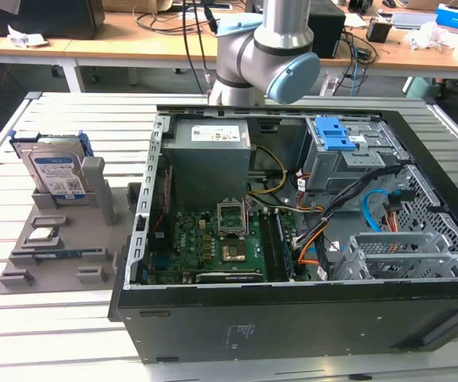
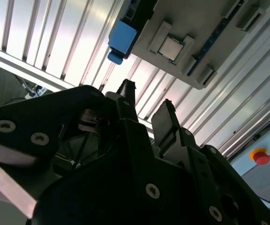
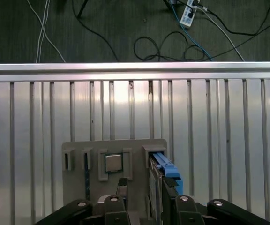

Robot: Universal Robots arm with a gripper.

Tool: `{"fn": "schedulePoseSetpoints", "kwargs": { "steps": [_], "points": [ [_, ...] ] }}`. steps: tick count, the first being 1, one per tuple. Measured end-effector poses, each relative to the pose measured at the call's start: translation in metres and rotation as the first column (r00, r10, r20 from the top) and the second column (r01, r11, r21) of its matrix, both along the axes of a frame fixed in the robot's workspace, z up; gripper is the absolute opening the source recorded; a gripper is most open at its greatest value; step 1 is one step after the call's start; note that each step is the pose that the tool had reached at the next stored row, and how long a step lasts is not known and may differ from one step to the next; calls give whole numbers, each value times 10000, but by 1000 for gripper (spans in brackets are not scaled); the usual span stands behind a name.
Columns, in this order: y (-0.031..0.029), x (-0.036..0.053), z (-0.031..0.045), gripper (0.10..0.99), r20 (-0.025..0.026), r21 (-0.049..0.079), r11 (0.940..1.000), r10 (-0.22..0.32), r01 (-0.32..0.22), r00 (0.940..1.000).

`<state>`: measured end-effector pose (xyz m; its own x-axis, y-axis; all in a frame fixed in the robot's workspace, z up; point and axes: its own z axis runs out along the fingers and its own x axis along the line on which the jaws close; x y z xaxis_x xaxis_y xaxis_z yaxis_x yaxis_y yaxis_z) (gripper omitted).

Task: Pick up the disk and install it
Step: 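Pick up the disk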

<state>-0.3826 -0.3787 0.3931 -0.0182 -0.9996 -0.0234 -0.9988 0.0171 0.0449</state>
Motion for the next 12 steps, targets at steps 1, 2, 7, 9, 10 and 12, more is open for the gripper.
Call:
{"fn": "schedulePoseSetpoints", "kwargs": {
  "steps": [1, 2, 7, 9, 10, 12],
  "points": [
    [21, 12, 1, 420, -1, -1, 10000, 0, 0, 10000],
    [35, 18, 1, 420, -2, -1, 10000, 0, 0, 10000],
    [142, 67, 0, 420, -1, -1, 10000, 0, 0, 10000],
    [187, 86, 0, 420, -1, -1, 10000, 1, -1, 10000],
    [206, 93, 0, 420, -1, -1, 10000, 1, -1, 10000],
    [251, 114, 0, 420, -1, -1, 10000, 0, 0, 10000]
  ]
}}
